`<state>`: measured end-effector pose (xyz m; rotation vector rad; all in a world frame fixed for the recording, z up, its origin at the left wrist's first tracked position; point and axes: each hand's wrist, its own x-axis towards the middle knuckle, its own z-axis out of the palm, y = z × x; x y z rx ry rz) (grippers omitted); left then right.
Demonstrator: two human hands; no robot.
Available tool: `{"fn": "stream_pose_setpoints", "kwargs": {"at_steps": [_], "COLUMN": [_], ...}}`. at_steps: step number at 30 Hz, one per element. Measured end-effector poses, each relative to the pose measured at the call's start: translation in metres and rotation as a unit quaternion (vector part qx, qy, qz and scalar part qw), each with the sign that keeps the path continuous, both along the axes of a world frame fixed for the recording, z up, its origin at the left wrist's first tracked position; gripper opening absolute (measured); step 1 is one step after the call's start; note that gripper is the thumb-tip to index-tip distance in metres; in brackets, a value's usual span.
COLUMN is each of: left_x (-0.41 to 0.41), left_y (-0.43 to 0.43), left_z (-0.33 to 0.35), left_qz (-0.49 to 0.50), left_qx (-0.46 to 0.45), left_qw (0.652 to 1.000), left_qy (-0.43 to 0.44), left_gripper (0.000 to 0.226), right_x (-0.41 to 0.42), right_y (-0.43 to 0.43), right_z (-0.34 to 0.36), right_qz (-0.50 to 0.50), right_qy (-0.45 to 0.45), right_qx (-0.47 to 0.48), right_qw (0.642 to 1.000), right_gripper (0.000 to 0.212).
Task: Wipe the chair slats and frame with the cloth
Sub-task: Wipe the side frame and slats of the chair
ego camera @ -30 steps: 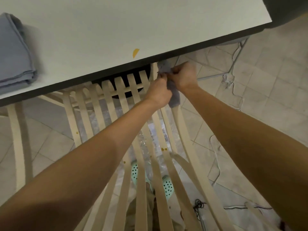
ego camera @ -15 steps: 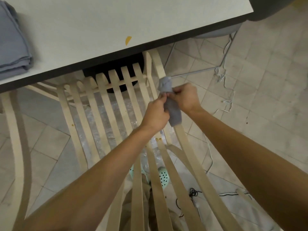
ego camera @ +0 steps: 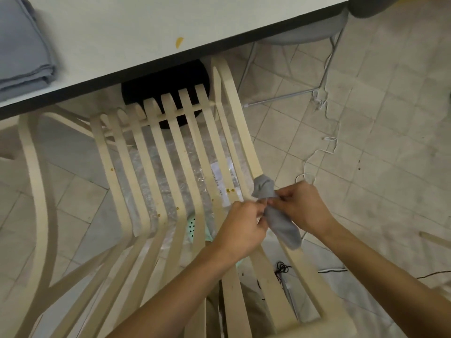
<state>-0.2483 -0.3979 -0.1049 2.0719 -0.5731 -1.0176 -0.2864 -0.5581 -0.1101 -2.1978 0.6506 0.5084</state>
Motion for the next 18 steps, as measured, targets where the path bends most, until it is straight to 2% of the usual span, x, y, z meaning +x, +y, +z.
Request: {"fn": "stream_pose_setpoints", "kwargs": {"at_steps": [3, 7, 11, 15, 18], "left_x": [-0.011, -0.015, -0.016, -0.011, -0.005], "left_y": [0.004, 0.005, 0.01, 0.025, 0.036], "left_z": [0.012, 0.02, 0.02, 0.011, 0.003], "left_qz": [-0.028, -0.07, -0.049, 0.008, 0.022], "left_qx": [-0.01, -0.012, -0.012, 0.02, 0.011], "left_qw": [0.999, 0.995, 0.99, 0.98, 0.976], "left_qy": [0.043, 0.067, 0.13, 0.198, 0.218], "left_gripper": [0.021, 0.024, 0.022, 0.055, 0.056], "right_x": [-0.022, -0.037, -0.029, 0.003, 0.041], "right_y": [0.001, 0.004, 0.009, 0.009, 0.009], "right_z": [0.02, 0.039, 0.04, 0.015, -0.01], "right_qz": [0.036, 0.039, 0.066, 0.054, 0.025], "right_qy": [0.04, 0.055, 0.067, 0.056, 0.05], "right_qx": [-0.014, 0.0, -0.043, -0.062, -0.072], "right_qw": [0.998, 0.998, 0.995, 0.995, 0.996], "right_gripper": [0.047, 0.048, 0.049, 0.046, 0.033]}}
